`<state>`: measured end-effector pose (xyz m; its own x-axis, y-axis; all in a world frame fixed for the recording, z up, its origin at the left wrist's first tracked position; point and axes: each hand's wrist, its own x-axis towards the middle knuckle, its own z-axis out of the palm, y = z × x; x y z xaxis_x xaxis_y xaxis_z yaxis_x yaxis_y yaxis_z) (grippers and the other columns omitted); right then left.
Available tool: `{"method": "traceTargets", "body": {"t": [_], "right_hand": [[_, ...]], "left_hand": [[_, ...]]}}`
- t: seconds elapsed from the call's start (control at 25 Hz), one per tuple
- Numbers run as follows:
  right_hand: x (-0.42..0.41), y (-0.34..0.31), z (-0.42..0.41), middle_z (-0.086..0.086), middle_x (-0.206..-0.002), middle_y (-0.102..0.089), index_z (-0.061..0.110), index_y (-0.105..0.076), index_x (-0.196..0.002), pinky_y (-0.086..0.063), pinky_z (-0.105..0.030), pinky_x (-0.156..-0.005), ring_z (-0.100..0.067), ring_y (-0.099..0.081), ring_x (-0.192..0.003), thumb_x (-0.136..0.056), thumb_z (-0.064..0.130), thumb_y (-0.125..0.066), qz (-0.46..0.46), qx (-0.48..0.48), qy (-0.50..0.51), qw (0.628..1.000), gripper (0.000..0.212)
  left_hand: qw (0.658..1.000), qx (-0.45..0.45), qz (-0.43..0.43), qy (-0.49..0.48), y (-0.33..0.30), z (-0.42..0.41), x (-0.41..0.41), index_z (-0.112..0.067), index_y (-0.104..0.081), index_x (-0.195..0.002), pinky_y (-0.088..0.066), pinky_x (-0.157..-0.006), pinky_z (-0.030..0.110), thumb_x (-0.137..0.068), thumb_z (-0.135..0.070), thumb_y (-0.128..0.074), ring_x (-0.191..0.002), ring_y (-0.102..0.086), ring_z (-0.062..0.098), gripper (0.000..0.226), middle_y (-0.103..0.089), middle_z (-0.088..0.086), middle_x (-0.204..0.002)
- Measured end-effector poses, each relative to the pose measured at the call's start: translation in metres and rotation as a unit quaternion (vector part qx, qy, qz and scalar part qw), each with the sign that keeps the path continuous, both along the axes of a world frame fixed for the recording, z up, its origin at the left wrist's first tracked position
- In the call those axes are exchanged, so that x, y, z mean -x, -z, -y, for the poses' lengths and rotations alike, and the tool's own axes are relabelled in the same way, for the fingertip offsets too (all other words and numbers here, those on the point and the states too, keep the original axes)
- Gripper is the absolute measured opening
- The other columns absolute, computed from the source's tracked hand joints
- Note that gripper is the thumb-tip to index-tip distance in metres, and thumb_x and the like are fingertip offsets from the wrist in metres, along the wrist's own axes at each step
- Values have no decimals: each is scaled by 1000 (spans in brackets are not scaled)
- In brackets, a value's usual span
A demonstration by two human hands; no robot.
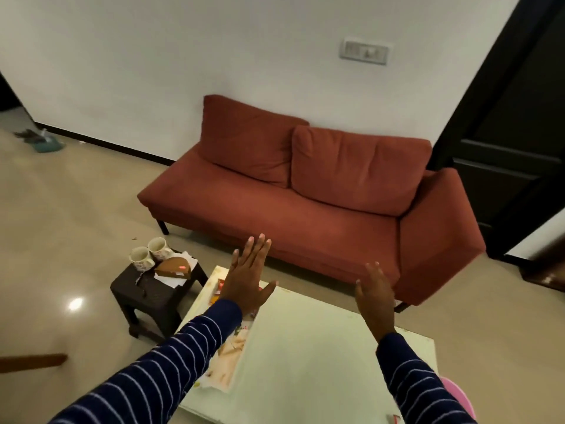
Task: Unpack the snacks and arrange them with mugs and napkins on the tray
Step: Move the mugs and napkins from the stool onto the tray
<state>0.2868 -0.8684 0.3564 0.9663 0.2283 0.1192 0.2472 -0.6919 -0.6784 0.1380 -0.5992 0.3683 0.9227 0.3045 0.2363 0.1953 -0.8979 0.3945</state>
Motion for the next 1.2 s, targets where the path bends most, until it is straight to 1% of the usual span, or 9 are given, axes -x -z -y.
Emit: {"method": "traceTargets", "body": {"t": [0.08, 0.16, 0.36, 0.44, 0.56, 0.68, 0.88, 1.12, 1.2], "right_hand": [[3, -14, -30, -8, -163, -27, 14, -38, -151, -27, -44, -118, -26, -27, -149, -95, 16, -61, 42, 25, -14, 999, 60], [0, -24, -52, -5, -166, -19, 19, -30, -154, -24, -49, -120, -25, -21, -151, -95, 20, -58, 79, 51, -31, 995, 66], [-14, -40, -91, -4, -167, -13, 20, -22, -156, -18, -53, -120, -23, -15, -153, -93, 24, -56, 146, 62, -69, 985, 72], [-16, -41, -107, -2, -167, -12, 22, -21, -156, -16, -56, -120, -22, -14, -153, -91, 28, -58, 136, 67, -79, 985, 75], [-9, -41, -134, 1, -168, -9, 27, -19, -156, -15, -60, -117, -22, -13, -153, -89, 35, -60, 122, 74, -101, 985, 79], [-3, -42, -169, 0, -168, -9, 27, -18, -156, -17, -63, -116, -23, -14, -153, -88, 38, -60, 131, 89, -140, 977, 81], [15, -32, -247, 0, -168, -6, 27, -16, -157, -15, -61, -118, -22, -10, -154, -88, 41, -58, 135, 108, -179, 968, 82], [62, -5, -394, 1, -168, -4, 27, -15, -157, -9, -55, -118, -21, -8, -154, -88, 40, -58, 130, 116, -235, 956, 82], [80, 16, -457, 1, -168, -7, 27, -16, -157, -11, -51, -120, -19, -9, -154, -89, 39, -57, 104, 127, -255, 953, 80]], "left_hand": [[999, -29, 16, -17, -14, -22, 0, -30, 11, -155, 3, -119, 44, -83, -51, -60, -150, 16, 15, 103, 14, -8, -164], [998, -52, 23, -26, -24, -37, -4, -28, 11, -156, 3, -119, 45, -82, -56, -60, -151, 15, 17, 106, 13, -5, -165], [996, -62, 8, -62, -43, -58, -6, -24, 11, -156, -2, -121, 50, -83, -61, -57, -150, 17, 20, 106, 18, -2, -163], [995, -71, -16, -72, -47, -65, -2, -23, 6, -156, -5, -121, 55, -83, -62, -57, -150, 15, 23, 104, 19, -1, -163], [994, -48, -31, -92, -46, -85, 8, -26, -9, -157, -19, -113, 63, -82, -59, -62, -152, 1, 30, 98, 19, -4, -163], [992, -29, -26, -118, -42, -121, 20, -27, -16, -155, -31, -109, 62, -79, -55, -67, -151, -12, 32, 96, 12, -6, -164], [987, -34, -54, -150, -16, -194, 51, -30, -4, -156, -25, -112, 60, -80, -59, -63, -152, -7, 25, 101, 12, -9, -162], [978, -31, -104, -180, 15, -338, 100, -22, -8, -157, -21, -116, 58, -80, -61, -62, -152, -9, 23, 102, -2, -3, -165], [976, -9, -122, -180, 31, -397, 116, -20, -10, -157, -19, -117, 56, -81, -60, -63, -152, -9, 23, 101, -6, 0, -165]]}}
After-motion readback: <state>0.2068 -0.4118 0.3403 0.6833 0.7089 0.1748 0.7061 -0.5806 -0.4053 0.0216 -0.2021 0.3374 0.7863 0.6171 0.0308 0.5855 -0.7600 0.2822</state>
